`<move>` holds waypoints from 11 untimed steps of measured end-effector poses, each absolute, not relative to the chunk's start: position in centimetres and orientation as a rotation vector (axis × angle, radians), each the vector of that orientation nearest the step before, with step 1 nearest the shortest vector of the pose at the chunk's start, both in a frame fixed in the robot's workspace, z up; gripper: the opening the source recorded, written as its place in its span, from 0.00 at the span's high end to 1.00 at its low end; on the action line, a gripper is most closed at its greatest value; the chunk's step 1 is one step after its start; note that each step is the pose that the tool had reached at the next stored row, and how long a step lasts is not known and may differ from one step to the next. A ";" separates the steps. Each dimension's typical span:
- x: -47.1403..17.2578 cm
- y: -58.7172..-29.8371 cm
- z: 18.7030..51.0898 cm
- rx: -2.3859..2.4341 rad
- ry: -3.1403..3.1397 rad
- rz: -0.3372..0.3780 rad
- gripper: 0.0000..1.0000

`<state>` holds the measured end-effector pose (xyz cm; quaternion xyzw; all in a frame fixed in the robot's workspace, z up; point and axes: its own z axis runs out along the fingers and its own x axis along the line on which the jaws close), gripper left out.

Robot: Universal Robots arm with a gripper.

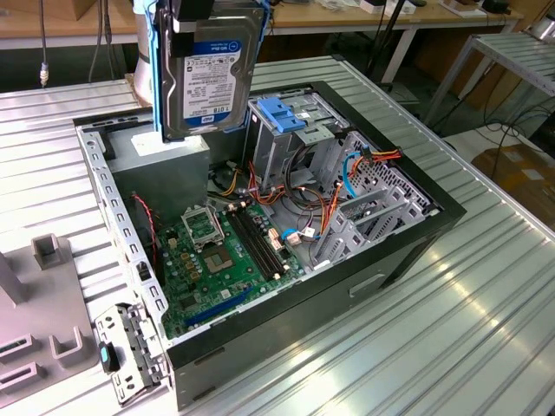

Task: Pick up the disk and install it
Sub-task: 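Insert the disk into the insertion slot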

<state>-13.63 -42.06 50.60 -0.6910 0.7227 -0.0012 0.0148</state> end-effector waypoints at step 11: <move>-13.6 -42.3 50.6 -2.151 2.249 -0.004 0.63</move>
